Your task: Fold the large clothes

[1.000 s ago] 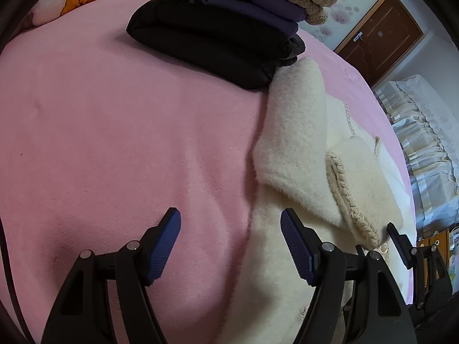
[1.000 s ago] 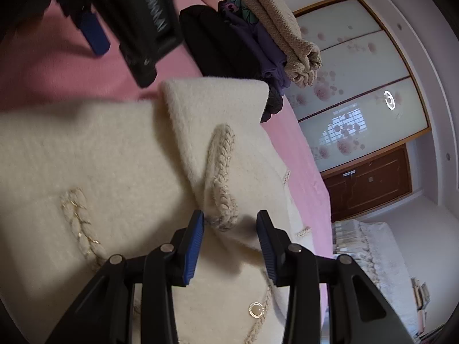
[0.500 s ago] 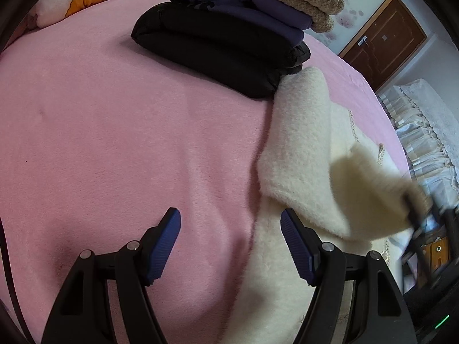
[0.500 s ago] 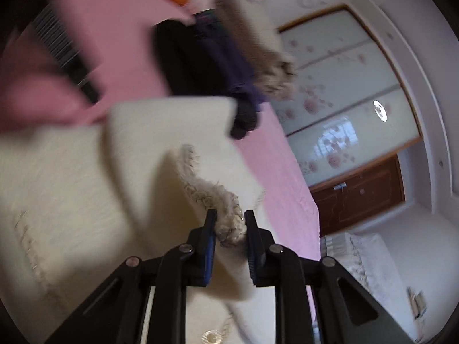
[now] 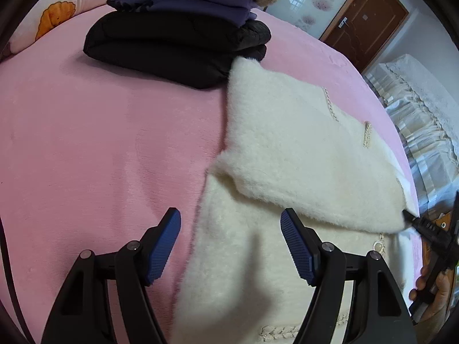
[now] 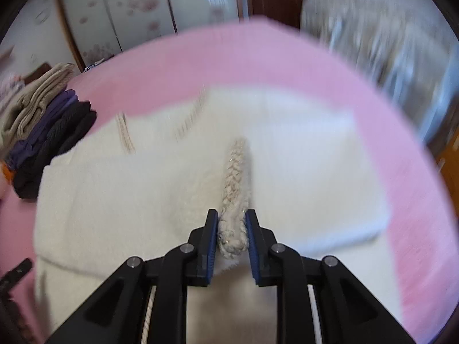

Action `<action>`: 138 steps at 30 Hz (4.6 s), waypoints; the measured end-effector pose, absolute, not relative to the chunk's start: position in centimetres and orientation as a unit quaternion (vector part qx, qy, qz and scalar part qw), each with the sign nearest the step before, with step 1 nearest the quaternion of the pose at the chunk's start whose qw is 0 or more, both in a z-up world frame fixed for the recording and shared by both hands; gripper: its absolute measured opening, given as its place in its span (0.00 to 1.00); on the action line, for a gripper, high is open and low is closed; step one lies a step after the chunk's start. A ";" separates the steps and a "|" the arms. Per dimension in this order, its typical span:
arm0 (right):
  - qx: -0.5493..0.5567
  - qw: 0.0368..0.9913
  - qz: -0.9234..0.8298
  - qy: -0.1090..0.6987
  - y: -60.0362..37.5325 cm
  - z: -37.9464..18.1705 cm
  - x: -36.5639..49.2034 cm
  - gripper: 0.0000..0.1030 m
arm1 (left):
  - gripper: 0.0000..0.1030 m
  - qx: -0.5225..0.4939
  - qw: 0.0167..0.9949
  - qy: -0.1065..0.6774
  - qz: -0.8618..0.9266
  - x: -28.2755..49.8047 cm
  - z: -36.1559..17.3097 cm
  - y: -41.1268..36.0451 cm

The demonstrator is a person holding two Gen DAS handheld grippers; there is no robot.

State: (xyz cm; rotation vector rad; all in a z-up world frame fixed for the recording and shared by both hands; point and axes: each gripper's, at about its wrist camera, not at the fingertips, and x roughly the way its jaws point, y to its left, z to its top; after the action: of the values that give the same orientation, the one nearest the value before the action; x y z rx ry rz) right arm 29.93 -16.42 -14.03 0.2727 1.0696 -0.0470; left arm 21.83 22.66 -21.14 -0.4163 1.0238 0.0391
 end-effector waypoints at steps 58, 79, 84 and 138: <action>0.001 0.881 0.056 0.470 -10.0 -16.2 32.9 0.18 | 0.50 -0.069 0.877 0.471 0.063 29.6 -21.9 9.5; 0.089 0.899 0.066 0.423 -14.1 -5.8 22.1 0.02 | 0.89 -0.070 0.910 0.408 -0.016 20.3 -10.3 10.6; 0.076 0.920 0.066 0.379 -12.9 -0.8 17.6 0.03 | 0.96 -0.069 0.927 0.367 -0.026 15.0 -5.0 10.8; 0.080 0.902 0.048 0.422 -21.4 -11.2 -1.6 0.34 | 0.99 -0.161 0.884 0.436 -0.052 -4.2 -22.4 22.3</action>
State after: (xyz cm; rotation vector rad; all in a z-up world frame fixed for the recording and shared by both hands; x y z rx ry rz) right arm -1.62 -21.36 -11.23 0.1648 0.8726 0.0985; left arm -4.25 22.34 -22.41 -0.3351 0.9067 -0.1088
